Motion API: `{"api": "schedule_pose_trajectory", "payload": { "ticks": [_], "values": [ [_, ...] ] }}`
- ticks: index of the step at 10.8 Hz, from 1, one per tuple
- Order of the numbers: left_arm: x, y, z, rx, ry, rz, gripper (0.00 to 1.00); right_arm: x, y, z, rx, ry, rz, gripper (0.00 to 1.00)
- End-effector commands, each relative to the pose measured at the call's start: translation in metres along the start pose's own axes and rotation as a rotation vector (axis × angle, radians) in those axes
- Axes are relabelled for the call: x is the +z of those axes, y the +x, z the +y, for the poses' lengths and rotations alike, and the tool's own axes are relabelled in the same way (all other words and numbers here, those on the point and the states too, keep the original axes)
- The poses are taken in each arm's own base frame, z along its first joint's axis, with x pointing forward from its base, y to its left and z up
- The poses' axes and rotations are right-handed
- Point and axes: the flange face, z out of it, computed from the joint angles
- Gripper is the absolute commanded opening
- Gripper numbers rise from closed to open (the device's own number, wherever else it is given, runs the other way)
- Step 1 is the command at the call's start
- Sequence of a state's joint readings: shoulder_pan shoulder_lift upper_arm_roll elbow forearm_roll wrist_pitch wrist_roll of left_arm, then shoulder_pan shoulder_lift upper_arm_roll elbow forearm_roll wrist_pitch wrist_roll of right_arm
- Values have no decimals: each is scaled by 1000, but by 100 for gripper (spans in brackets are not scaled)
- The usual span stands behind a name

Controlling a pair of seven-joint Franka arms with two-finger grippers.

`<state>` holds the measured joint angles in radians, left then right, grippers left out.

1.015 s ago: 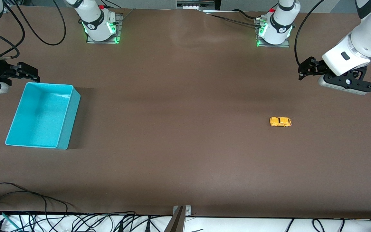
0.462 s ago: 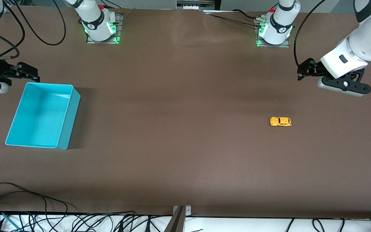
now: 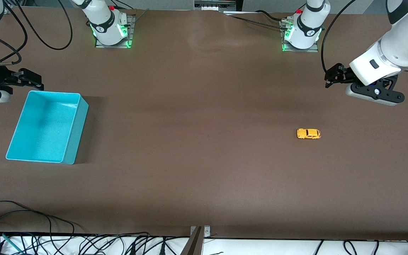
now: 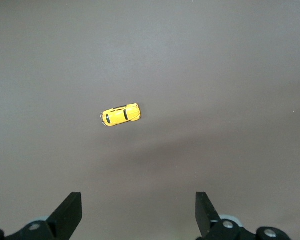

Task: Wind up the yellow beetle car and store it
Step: 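Move the left gripper down over the yellow toy car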

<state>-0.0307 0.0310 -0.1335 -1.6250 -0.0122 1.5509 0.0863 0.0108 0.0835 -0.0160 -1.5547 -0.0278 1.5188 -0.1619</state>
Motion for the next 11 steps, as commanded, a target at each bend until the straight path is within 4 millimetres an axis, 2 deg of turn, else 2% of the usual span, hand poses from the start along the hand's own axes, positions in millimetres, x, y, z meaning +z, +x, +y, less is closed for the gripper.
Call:
{"api": "schedule_pose_trajectory", "payload": {
  "ticks": [1,2,3,6,7,11],
  "values": [
    [-2,-3,3,142,-18,7,100,-2,-4,-2,-13,16,1,100],
    [3,0,2,206,-16,18,100,-2,-4,-1,-11,16,1,100],
    [17,3,-3,266,-15,23,100,-2,-4,-1,-11,16,1,100],
    [84,5,-21,541,-19,9,100,-2,-4,-2,-14,16,1,100],
    [102,6,-30,643,-9,32,100,-2,-4,-1,-13,16,1,100],
    [175,9,-46,1035,-3,47,100,-1,-3,-2,-14,16,-2,100]
  ]
}}
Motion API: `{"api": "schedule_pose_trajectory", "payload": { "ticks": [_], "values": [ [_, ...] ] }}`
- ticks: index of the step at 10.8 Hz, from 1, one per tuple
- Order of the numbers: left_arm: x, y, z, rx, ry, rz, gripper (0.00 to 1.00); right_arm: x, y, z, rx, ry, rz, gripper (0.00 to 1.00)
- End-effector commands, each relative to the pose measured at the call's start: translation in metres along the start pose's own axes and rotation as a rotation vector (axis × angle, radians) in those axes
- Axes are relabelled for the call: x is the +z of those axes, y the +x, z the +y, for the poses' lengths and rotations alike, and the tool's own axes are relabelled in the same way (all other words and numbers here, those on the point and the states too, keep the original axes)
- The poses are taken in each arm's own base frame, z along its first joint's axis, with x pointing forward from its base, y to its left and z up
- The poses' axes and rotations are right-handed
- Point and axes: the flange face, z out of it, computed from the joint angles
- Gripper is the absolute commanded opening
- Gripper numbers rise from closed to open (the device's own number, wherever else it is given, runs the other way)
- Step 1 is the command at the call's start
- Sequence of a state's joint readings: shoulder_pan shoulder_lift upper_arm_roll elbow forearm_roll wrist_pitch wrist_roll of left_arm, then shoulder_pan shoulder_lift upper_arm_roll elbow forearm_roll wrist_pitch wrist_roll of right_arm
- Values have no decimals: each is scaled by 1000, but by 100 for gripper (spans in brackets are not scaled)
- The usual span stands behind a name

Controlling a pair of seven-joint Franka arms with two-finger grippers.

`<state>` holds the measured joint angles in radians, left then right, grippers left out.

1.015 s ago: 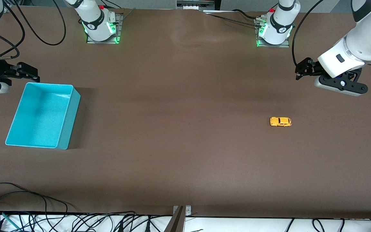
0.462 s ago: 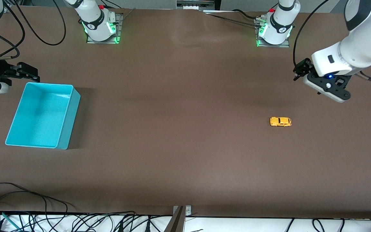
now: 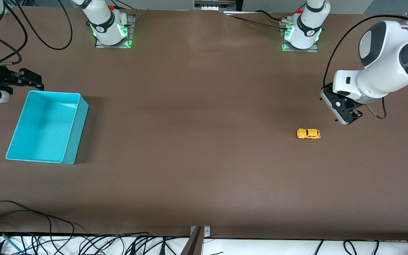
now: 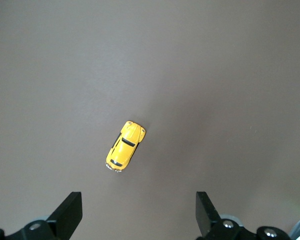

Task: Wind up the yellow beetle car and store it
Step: 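Move the left gripper down over the yellow toy car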

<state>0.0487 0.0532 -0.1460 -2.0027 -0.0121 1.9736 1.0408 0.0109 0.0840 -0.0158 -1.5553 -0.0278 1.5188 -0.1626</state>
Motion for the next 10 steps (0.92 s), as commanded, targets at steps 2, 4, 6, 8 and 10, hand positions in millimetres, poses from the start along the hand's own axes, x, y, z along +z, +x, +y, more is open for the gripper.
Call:
{"api": "schedule_pose_trajectory", "payload": {
  "ticks": [2,4,6,8,10],
  "values": [
    [79,-1,-15,324,-14,31,100,-1,-3,-1,-15,16,-1,100],
    [116,-1,-28,348,13,50,100,-1,-3,-1,-21,16,1,100],
    [147,2,-37,434,37,64,100,-1,-3,-1,-20,16,-1,100],
    [171,1,-36,458,8,47,100,0,-3,-1,-21,16,-2,100],
    [188,-2,-40,462,17,38,100,0,-3,-1,-21,16,-2,100]
  ]
}}
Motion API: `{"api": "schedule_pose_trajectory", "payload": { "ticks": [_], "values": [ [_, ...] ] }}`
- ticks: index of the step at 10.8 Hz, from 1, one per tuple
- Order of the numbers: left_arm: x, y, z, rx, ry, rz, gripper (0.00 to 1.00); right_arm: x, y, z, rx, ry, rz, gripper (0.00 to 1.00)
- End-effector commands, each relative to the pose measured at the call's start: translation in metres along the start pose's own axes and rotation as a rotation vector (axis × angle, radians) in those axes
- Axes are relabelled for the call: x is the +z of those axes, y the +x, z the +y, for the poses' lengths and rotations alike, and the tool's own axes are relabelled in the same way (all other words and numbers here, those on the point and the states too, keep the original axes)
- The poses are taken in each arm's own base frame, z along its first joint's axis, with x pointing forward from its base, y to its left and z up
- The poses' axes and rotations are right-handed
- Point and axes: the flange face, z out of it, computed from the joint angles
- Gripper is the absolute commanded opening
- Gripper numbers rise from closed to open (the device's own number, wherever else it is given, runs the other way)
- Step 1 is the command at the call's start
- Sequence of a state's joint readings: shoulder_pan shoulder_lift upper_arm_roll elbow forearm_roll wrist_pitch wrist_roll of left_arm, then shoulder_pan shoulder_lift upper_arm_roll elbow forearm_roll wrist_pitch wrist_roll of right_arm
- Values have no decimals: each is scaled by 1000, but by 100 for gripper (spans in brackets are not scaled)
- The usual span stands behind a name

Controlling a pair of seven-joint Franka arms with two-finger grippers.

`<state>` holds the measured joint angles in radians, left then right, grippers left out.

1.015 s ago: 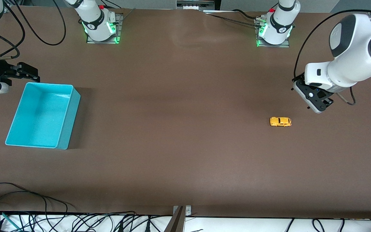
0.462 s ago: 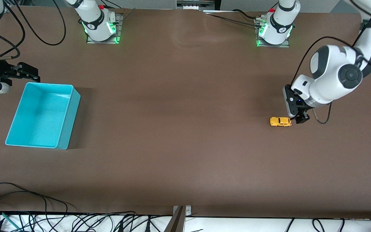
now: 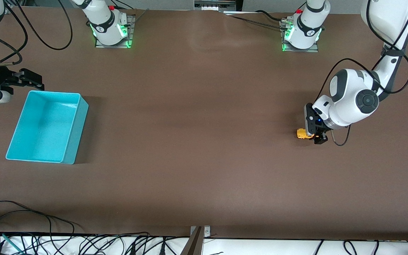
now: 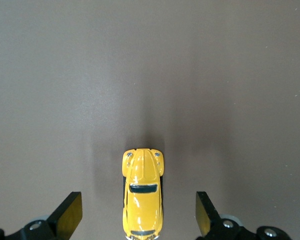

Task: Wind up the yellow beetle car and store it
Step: 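Close the left gripper on the yellow car and press it down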

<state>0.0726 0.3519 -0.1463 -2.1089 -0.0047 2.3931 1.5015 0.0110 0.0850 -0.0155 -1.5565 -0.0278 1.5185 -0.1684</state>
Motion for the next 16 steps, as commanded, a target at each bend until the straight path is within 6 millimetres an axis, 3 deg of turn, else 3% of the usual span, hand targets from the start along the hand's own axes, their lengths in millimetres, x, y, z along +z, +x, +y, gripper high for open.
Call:
{"api": "schedule_pose_trajectory", "payload": {
  "ticks": [1,5,9,10,11,13,14,16],
  "values": [
    [18,-9,-2,21,8,-3,100,-2,-3,-1,-15,16,0,100],
    [48,-25,12,5,15,-12,100,-1,-2,-2,-16,16,0,100],
    [61,-28,18,33,21,-32,100,-1,-2,-2,-16,16,0,100],
    [64,-28,21,35,18,-33,90,-1,-2,-2,-16,16,0,100],
    [65,-29,22,50,15,-43,62,1,-2,-2,-16,16,-2,100],
    [64,-27,20,78,23,-59,20,1,-2,-2,-16,16,-2,100],
    [63,-27,20,79,25,-59,8,1,-2,-2,-16,16,-2,100],
    [62,-27,19,78,26,-59,3,1,-2,-2,-16,16,-2,100]
  ]
}}
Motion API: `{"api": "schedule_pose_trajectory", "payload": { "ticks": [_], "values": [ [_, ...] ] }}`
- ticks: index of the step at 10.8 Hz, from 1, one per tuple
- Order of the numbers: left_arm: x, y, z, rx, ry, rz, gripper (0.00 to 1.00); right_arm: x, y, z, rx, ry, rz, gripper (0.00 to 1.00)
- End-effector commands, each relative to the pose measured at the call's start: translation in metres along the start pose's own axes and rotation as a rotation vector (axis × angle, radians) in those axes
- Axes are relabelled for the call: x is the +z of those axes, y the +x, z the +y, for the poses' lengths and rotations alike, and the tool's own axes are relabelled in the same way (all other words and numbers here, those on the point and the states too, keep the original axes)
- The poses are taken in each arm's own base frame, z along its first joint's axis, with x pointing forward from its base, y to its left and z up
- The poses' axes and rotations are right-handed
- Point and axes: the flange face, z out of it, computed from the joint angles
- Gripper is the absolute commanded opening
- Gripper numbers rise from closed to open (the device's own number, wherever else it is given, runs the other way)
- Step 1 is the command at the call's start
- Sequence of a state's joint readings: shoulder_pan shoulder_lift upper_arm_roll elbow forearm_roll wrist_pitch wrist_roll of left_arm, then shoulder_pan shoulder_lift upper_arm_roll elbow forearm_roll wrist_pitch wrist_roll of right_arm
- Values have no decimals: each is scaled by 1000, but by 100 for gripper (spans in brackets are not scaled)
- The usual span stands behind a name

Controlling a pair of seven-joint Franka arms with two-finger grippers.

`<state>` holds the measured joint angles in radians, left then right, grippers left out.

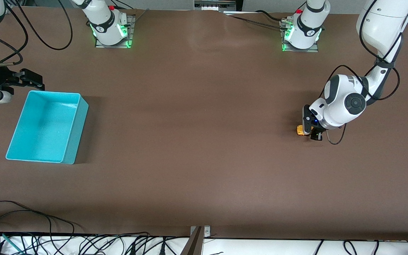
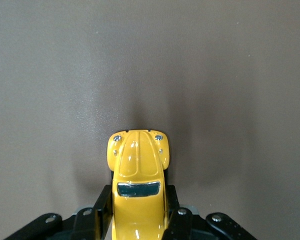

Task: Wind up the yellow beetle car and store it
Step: 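Close the left gripper on the yellow car and press it down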

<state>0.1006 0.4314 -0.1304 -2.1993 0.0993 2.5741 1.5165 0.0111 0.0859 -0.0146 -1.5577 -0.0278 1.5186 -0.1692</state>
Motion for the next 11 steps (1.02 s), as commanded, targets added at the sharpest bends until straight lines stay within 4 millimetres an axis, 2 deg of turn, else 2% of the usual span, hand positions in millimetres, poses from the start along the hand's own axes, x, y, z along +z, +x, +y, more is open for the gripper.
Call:
{"api": "schedule_pose_trajectory", "payload": {
  "ticks": [1,4,7,9,11],
  "values": [
    [-1,-2,0,22,13,-10,2,0,-2,-1,-15,16,2,100],
    [6,-2,2,16,-1,-8,2,0,-2,-1,-15,16,2,100],
    [9,-19,4,-4,-7,-7,3,0,-2,-1,-15,16,2,100],
    [21,-45,7,-19,-29,-19,4,1,-2,-1,-15,16,1,100],
    [20,-67,9,-4,-28,-20,4,0,-2,-1,-15,16,2,100]
  ]
}}
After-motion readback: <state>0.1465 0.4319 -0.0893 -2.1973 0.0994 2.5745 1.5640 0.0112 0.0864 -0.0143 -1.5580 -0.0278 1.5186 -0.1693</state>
